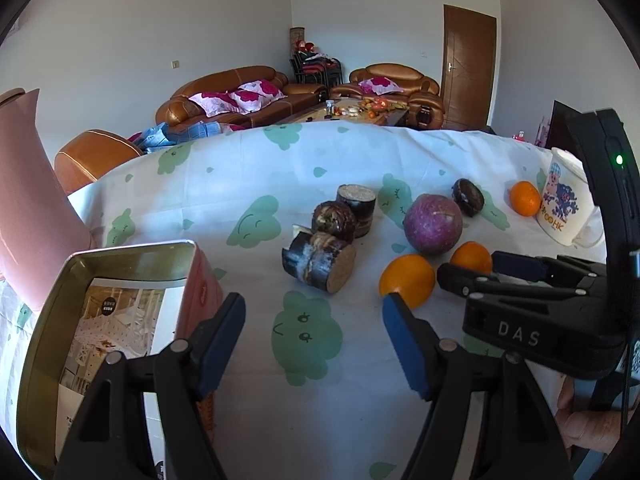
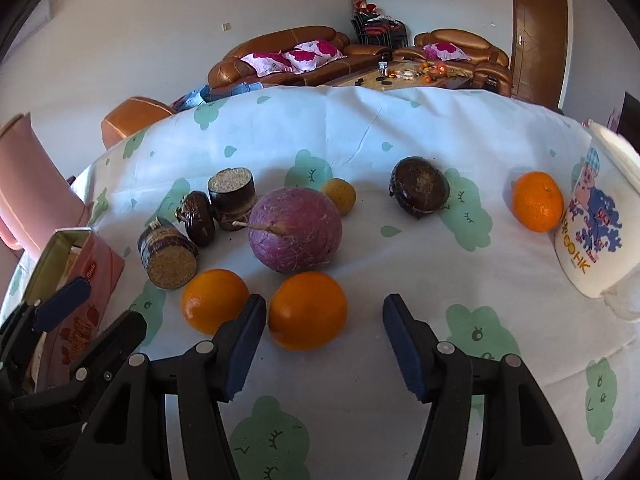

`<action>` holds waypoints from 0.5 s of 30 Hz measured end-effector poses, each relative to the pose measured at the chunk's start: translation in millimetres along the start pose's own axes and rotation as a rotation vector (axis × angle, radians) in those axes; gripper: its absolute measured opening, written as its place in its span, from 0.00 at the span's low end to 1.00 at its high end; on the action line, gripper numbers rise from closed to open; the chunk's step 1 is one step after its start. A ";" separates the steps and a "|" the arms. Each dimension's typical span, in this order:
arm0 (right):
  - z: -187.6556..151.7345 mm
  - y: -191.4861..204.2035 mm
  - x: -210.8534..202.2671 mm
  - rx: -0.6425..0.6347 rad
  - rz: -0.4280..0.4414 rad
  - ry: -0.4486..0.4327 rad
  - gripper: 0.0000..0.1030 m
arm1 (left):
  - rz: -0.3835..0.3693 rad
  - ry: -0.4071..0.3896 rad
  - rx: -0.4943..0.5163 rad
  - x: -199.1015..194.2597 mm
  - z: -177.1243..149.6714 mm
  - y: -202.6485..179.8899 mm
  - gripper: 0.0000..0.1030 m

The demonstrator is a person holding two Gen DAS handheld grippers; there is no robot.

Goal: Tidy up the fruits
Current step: 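Close the left gripper on an orange while the right gripper grasps another orange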

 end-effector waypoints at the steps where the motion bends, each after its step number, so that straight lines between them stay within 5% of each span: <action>1: -0.8 1.7 -1.5 -0.008 0.003 0.000 0.49 | -0.004 0.003 -0.002 0.7 0.3 0.7 0.71; 2: -1.7 1.9 -2.4 -0.011 -0.010 0.000 0.42 | -0.008 0.006 -0.004 1.0 0.3 0.9 0.71; 10: -9.0 -33.4 -37.9 0.139 0.126 -0.132 0.42 | -0.048 0.003 -0.020 -2.0 7.2 -6.6 0.71; 15: -6.8 -38.7 -51.7 0.154 0.061 -0.199 0.42 | -0.064 0.049 0.008 16.7 20.9 -32.4 0.64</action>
Point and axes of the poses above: each gripper's, at about its wrist camera, not at the fingertips, and x roughly the way its jaws point, y to its left, z to its top, the point moved 1 cm from there along x, roughly the way its jaws point, and after that the axes turned 7 degrees about y, right-handed, at the moved point
